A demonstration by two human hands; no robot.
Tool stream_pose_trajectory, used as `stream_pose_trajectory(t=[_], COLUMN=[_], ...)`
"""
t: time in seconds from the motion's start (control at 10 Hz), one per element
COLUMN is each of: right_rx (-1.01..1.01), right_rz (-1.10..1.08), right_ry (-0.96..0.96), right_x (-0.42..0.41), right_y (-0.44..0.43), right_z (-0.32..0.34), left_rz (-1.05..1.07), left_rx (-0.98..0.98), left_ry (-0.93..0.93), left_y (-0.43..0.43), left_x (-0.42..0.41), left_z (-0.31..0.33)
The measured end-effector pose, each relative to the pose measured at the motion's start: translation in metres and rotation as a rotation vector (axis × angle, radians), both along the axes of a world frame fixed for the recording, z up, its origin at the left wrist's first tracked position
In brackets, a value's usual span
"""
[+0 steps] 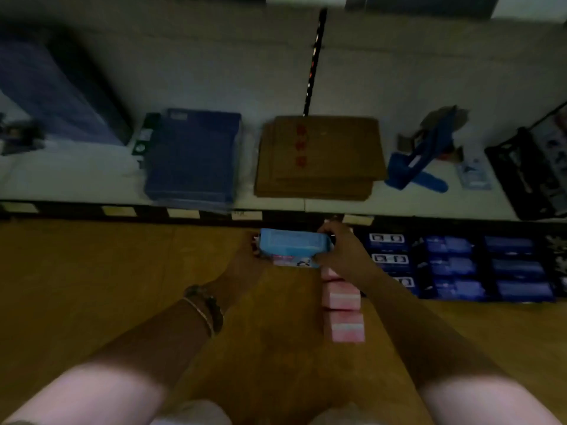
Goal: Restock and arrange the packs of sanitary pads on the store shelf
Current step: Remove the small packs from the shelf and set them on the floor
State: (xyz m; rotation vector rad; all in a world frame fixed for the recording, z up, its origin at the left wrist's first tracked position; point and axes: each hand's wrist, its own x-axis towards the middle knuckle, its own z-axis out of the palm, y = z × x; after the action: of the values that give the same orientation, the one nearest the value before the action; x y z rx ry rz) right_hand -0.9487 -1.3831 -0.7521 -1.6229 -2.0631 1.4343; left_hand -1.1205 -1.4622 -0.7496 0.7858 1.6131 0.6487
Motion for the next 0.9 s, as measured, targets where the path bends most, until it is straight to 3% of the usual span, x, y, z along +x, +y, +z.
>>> stream_pose_trajectory(t=[0.2,0.4,0.7,0.8,0.9], right_rx=[0.096,0.191,0.243,0.295,0.261], right_rz=[0.172,0.337,0.393,0.385,0.230], right_ry=[-0.129,-0.287,-0.506,-0.438,-0.368], right_x=[-0.001,-0.001,-0.005,-0.008,-0.012], right_y=[0.002,0.009,0.004,0.005,0.004], right_z=[-0.126,-0.200,-0.243,-0.254,-0.258], left_rz=[0.040,-0.060,-0.021,0.010,0.019], left_rx=[0.049,-0.085,-0.127,-0.104,-0.105], left_ry=[0.134,0.119,0.152,0.151,0.150], left_y=[0.004,0.012,0.008,0.009,0.012], left_x=[0.004,0.006,0.017,0.018,0.018], left_z=[-0.121,-0.195,-0.243,-0.251,-0.258])
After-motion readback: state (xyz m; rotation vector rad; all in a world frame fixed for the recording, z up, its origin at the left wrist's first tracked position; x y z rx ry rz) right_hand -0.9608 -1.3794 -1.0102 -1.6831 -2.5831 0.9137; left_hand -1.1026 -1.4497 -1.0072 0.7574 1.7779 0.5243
